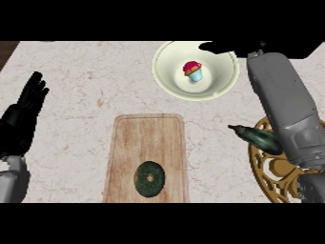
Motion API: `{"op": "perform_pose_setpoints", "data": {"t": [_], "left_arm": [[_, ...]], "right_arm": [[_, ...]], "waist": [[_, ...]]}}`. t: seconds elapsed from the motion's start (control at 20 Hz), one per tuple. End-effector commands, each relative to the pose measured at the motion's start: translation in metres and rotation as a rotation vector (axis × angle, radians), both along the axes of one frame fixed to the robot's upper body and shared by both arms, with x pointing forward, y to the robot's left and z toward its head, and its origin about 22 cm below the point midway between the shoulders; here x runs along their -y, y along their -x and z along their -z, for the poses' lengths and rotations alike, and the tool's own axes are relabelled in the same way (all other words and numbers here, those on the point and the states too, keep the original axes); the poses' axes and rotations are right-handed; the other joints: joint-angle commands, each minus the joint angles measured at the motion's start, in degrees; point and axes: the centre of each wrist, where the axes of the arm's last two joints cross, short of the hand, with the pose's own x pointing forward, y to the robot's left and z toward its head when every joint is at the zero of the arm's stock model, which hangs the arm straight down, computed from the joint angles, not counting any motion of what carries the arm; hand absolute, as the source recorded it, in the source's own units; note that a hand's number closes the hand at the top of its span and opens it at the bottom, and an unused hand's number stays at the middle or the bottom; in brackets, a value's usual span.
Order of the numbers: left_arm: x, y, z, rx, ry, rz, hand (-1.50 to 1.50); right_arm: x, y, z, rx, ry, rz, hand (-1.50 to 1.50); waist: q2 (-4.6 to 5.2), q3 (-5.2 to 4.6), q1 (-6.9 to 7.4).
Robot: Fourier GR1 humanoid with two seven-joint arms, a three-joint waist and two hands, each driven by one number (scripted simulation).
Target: Pick the cupcake from the placemat and place it in the bowl
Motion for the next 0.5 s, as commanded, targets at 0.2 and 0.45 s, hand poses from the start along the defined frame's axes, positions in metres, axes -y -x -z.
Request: {"op": "perform_pose_setpoints", "data": {"t": [0.2,0.45], "left_arm": [[0.002,0.000,-0.005,-0.003,0.000,-0.022,0.00],[-0.006,0.006,0.015,-0.021,0.021,-0.040,0.00]], "right_arm": [[0.113,0.014,0.001,0.001,-0.167,0.008,-1.50],[0.165,0.043,0.026,-0.012,-0.197,-0.034,-1.50]], "waist": [[-0.49,-0.11,-1.07],[-0.91,-0.17,-2.23]]}}
